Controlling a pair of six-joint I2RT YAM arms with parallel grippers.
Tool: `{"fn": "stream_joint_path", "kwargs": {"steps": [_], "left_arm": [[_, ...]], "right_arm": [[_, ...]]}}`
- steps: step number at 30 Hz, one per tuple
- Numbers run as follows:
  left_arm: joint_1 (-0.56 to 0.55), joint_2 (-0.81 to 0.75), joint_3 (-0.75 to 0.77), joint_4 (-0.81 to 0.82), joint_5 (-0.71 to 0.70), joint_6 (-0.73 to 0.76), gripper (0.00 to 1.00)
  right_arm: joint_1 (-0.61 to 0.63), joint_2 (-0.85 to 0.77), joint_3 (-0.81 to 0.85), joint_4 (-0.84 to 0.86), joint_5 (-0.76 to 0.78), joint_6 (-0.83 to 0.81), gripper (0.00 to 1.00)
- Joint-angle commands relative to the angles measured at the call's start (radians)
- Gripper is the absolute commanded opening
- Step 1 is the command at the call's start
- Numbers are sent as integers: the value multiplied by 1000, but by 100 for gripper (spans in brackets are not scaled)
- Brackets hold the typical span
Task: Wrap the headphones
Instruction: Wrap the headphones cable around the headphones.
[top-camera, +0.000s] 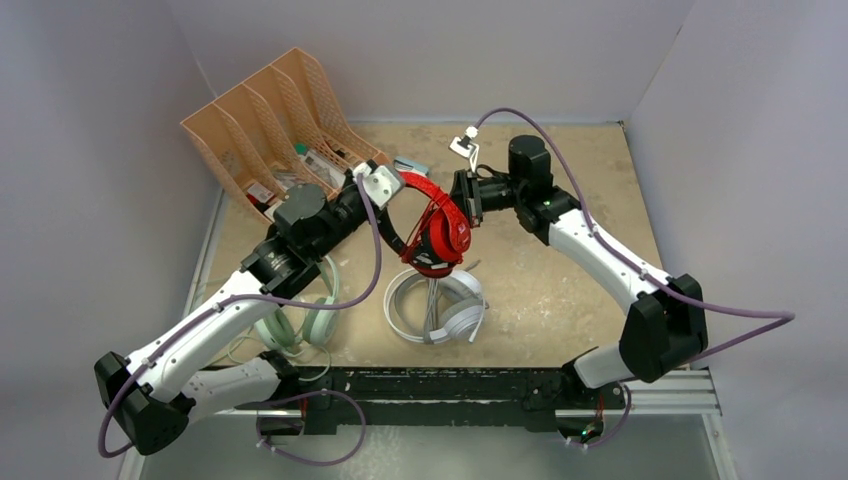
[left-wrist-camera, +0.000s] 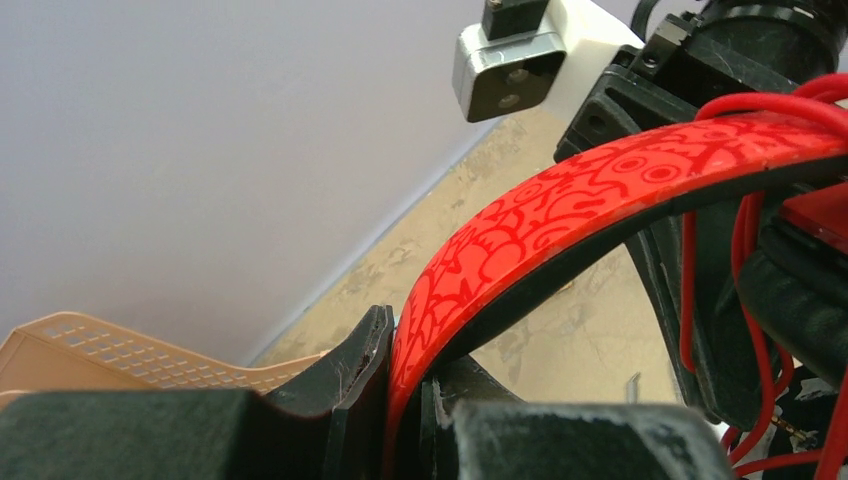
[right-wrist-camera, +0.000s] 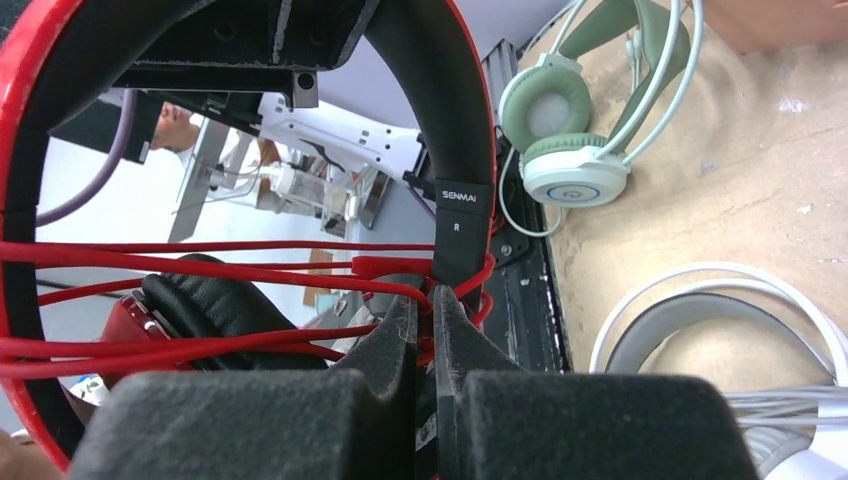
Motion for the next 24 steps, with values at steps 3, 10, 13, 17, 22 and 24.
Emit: {"fn": "stream_joint_path", "kwargs": {"steps": [3,10,13,17,22,24], "left_arm": [[5,-17,100,145,45,29,0],[5,-11,102,135,72,169,0],[4,-13,98,143,87,188,0],[5,-3,93,149,129,176,0],[3,0,82,149,154,185,0],[3,0,81,147,160,194,0]], "right_arm": [[5,10,80,-183,-68,-174,3],[-5,39,152,-353,-102,-337,10],[-18,54,188,-421,-120,-414,14],[-23,74,224,-468,-136,-452,16],[-38,59,221,-466,-118,-466,20],[-54,57,219,-464,-120,-460,22]]}}
